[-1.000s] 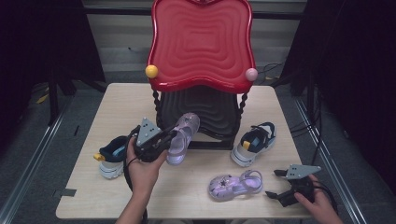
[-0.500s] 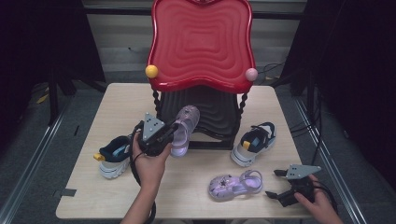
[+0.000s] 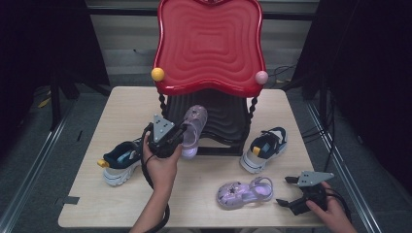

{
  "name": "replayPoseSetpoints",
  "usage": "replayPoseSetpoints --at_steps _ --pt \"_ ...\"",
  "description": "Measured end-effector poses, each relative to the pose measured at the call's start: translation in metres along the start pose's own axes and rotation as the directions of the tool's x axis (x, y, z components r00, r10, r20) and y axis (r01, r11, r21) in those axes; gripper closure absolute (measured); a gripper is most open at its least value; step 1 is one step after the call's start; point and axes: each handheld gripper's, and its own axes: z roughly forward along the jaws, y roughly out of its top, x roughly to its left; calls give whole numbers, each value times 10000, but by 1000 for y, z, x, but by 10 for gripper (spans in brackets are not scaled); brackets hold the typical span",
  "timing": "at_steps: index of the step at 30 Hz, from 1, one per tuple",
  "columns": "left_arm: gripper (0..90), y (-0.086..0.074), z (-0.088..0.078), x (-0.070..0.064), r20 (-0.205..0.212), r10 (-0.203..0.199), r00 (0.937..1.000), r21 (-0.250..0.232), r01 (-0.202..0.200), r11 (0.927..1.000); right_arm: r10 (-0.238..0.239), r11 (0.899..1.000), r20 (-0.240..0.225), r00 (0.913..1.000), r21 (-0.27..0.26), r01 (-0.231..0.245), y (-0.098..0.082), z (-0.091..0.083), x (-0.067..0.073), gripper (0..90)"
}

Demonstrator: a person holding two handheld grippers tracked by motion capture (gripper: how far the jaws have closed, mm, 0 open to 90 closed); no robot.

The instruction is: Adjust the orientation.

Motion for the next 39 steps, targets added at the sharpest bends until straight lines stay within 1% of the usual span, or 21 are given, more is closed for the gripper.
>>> replayPoseSetpoints --at_steps 1,7,9,11,13,14,19,20,23,24,25,27,28,29,30,31,32,34,36,38,39 --pt "830 0 0 0 -67 28 10000 -10 -28 10000 -6 10000 1 10000 -1 6 0 0 0 96" --pt "830 -2 4 2 -228 -183 9996 -153 179 9997 -6 10000 2 10000 -2 6 0 0 0 96" --pt "830 -3 6 2 -317 -129 9994 -229 121 9997 -4 10000 -3 10000 -1 4 0 0 0 96" --pt "829 -3 8 2 -368 -261 9990 -333 248 9991 -4 10000 -2 10000 -2 4 0 0 0 96" --pt "830 -4 10 2 -385 -265 9989 -408 249 9989 -5 10000 1 10000 0 5 0 0 0 96" --pt "830 -5 11 1 -425 -427 9982 -444 409 9982 -4 10000 -1 10000 0 4 0 0 0 96" --pt "829 -7 17 0 -566 -389 9976 -535 359 9979 0 10000 -9 10000 0 0 0 0 0 96" --pt "829 -7 18 0 -602 -471 9971 -566 437 9974 -5 10000 1 10000 -1 5 0 0 0 96" --pt "829 -7 21 -2 -731 -487 9961 -727 434 9964 1 10000 -9 10000 1 -1 0 0 0 96" --pt "829 -7 22 -3 -749 -625 9952 -862 560 9947 -5 10000 2 10000 0 5 0 0 0 96" --pt "829 -6 22 -2 -752 -548 9957 -863 483 9951 -21 10000 -2 10000 4 21 0 0 0 96" --pt "830 -5 24 -4 -851 -566 9948 -961 484 9942 -3 10000 0 10000 -1 3 0 0 0 96" --pt "829 -4 25 -3 -850 -483 9952 -964 401 9945 -6 10000 1 10000 -1 6 0 0 0 96" --pt "829 -3 26 -4 -947 -582 9938 -1042 482 9934 -3 10000 -1 10000 -1 3 0 0 0 96" --pt "829 -2 27 -4 -953 -468 9943 -1009 372 9942 -7 10000 1 10000 -2 7 0 0 0 96" --pt "829 -2 29 -4 -1038 -577 9929 -1092 463 9929 -2 10000 0 10000 -2 2 0 0 0 96" --pt "827 -2 30 -5 -1126 -507 9923 -1056 388 9936 -5 10000 2 10000 -2 5 0 0 0 96" --pt "826 -2 34 -5 -1255 -509 9908 -1144 365 9928 -2 10000 -8 10000 -1 2 0 0 0 96" --pt "826 -3 37 -5 -1315 -460 9902 -1160 307 9928 -7 10000 2 10000 -3 7 0 0 0 96" --pt "827 -3 40 -6 -1273 -579 9902 -1234 421 9915 -6 10000 3 10000 0 6 0 0 0 96" --pt "826 -2 41 -6 -1332 -570 9894 -1281 399 9910 -3 10000 0 10000 -2 3 0 0 0 96"
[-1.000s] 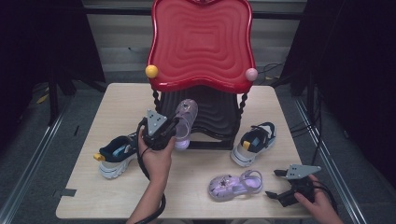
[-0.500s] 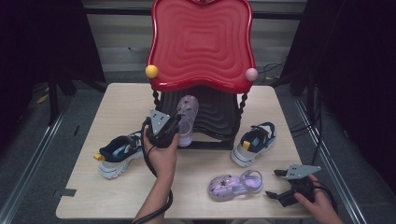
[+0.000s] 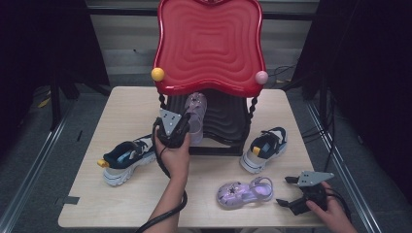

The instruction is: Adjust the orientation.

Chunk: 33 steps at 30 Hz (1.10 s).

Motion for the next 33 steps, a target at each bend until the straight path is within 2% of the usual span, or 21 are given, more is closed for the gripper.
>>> replayPoseSetpoints --at_steps 7,10,17,26,33 --pt "826 3 9 -2 -162 -26 9999 -154 24 9999 0 10000 3 10000 0 0 0 0 0 96" --pt "825 5 13 -3 -242 115 9996 -123 -118 9999 3 10000 0 10000 -1 -3 0 0 0 96" --pt "824 7 20 -6 -330 160 9993 -279 -169 9995 0 10000 -3 10000 -1 0 0 0 0 96" --pt "824 11 31 -5 -600 -4 9982 -585 -31 9983 2 10000 0 10000 1 -2 0 0 0 96" --pt "821 12 39 -7 -665 313 9973 -623 -354 9974 14 10000 -16 10000 0 -14 0 0 0 96"
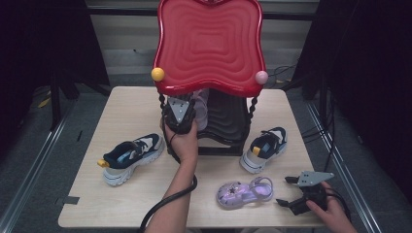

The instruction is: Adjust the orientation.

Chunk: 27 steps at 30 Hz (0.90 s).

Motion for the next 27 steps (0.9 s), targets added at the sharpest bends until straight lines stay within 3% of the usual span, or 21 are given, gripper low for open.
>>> replayPoseSetpoints --at_steps 5,17,27 --pt "805 -4 0 -4 -2 323 9995 47 -323 9995 -8 10000 10 10000 0 8 0 0 0 96" --pt "775 -8 0 -3 28 277 9996 280 -278 9992 -13 10000 10 10000 -2 13 0 0 0 96" --pt "692 -8 -3 0 88 317 9995 636 -322 9975 -10 10000 15 10000 -1 10 0 0 0 96"
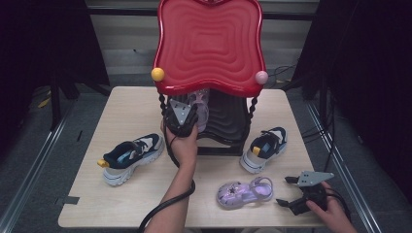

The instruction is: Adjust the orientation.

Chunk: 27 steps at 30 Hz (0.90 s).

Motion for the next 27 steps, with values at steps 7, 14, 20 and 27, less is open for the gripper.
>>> replayPoseSetpoints --at_steps 7,14,20,27 --pt "629 3 -5 1 286 24 9996 201 -30 9998 -3 10000 1 10000 1 3 0 0 0 96" --pt "600 5 -11 1 545 202 9983 423 -225 9988 -4 10000 -1 10000 1 4 0 0 0 95" --pt "569 9 -15 2 795 334 9963 714 -391 9967 -3 10000 2 10000 0 3 0 0 0 96" --pt "517 11 -19 2 1192 266 9925 1055 -393 9936 0 10000 1 10000 1 0 0 0 0 96"
